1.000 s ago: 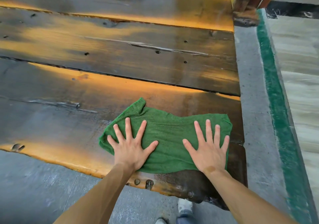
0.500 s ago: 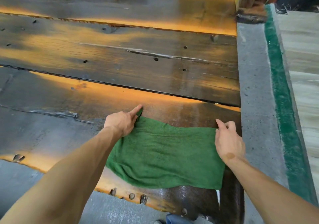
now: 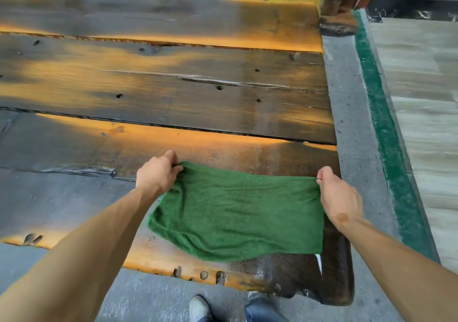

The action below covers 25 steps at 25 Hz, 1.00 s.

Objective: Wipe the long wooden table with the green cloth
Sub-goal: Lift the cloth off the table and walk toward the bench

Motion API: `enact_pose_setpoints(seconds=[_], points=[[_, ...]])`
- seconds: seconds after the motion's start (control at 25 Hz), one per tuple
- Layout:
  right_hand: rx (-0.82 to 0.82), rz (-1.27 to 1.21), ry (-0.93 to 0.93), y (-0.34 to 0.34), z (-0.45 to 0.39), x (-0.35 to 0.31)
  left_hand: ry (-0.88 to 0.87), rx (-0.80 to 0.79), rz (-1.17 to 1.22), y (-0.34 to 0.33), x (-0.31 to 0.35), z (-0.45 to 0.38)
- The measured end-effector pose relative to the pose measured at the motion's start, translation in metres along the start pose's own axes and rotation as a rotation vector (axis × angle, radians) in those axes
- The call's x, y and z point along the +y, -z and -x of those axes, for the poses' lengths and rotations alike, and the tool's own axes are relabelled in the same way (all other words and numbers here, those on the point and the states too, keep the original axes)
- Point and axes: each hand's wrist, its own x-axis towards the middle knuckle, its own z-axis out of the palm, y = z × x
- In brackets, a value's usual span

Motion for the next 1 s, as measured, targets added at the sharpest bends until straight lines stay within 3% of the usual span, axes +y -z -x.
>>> enact_pose_setpoints(seconds=[0.28, 0.6, 0.76, 1.0], points=[[0.068, 0.296, 0.174, 0.064, 0.022, -0.014, 0.067, 0.135, 0.230, 0.062, -0.042, 0.033], [0.471, 0.062, 0.263, 0.204, 0.032, -0.080, 0.129, 0.398, 0.496, 0.198, -0.061, 0.091], [0.655, -0.068, 0.325, 0.283, 0.032, -0.124, 0.075, 0.599, 0.613, 0.288, -0.064, 0.121], [0.890, -0.286, 0.457, 0.385, 0.031, -0.205, 0.130, 0.959, 0.767, 0.396, -0.066, 0.164]])
